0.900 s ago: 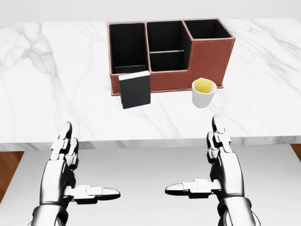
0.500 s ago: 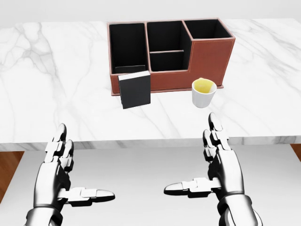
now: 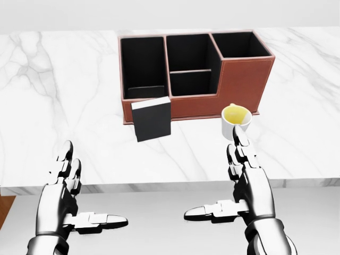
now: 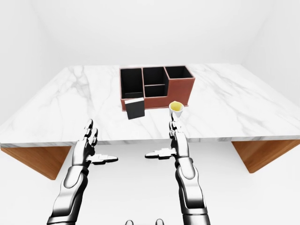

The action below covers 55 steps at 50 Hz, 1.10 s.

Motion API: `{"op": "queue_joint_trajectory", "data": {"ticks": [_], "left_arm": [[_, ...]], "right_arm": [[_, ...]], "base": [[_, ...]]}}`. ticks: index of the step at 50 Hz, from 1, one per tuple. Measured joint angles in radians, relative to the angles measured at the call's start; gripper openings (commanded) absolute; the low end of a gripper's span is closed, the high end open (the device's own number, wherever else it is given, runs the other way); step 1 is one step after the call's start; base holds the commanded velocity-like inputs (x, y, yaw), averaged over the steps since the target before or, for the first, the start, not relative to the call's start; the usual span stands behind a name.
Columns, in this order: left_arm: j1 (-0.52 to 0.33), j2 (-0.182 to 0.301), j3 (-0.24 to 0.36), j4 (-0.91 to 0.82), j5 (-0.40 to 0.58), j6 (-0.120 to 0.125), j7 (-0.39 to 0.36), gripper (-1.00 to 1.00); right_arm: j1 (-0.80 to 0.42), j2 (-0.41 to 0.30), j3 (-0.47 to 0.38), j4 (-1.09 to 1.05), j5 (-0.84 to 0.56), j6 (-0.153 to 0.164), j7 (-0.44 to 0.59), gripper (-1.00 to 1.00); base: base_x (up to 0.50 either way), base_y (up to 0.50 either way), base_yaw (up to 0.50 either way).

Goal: Pick up the book and place it in the caddy.

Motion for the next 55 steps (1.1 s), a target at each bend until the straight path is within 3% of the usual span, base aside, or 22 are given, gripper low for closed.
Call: {"op": "queue_joint_trajectory", "data": {"ticks": [45,55], "left_arm": [[-0.004,0.004,0.008,0.001,0.001,0.004,0.003,1.0],[-0.003,0.003,0.009,-0.004,0.001,0.008,0.004,1.0]], "right_arm": [[-0.006,0.0,0.004,0.005,-0.013,0.0,0.002,1.0],[-0.008,0.002,0.004,0.007,-0.012,0.0,-0.001,1.0]], "base": [[0.4,0.0,0.0],[0.07,0.0,0.0]]}}
